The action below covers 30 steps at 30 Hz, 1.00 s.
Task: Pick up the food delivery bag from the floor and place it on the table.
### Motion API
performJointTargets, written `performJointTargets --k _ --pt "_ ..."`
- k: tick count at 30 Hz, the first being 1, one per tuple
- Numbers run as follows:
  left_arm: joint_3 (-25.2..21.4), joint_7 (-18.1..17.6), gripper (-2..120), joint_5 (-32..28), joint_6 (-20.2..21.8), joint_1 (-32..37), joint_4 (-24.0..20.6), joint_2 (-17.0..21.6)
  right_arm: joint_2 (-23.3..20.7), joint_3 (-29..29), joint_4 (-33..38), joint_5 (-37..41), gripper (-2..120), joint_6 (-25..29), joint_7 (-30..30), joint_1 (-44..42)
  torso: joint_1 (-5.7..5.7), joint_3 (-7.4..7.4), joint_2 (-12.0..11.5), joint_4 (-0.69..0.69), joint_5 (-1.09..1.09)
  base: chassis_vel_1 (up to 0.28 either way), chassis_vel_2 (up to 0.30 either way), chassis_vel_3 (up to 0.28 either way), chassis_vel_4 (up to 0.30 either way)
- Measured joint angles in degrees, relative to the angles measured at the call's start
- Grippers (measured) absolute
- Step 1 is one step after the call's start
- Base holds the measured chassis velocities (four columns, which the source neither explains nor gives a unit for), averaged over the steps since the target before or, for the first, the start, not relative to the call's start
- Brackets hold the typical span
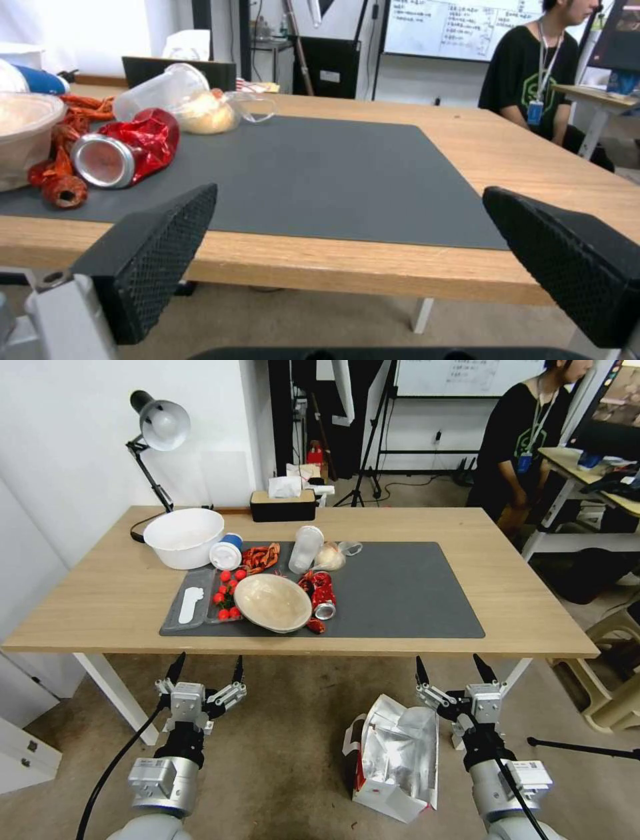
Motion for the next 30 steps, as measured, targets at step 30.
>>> performJointTargets --k 30 --pt "0.0 0.0 100 0.0 0.0 0.0 0.0 0.0 0.0 0.0 0.0 0.0 100 0.0 0.0 0.0 -0.01 -0.01 0.0 0.0 0.0 0.0 0.0 0.0 0.0"
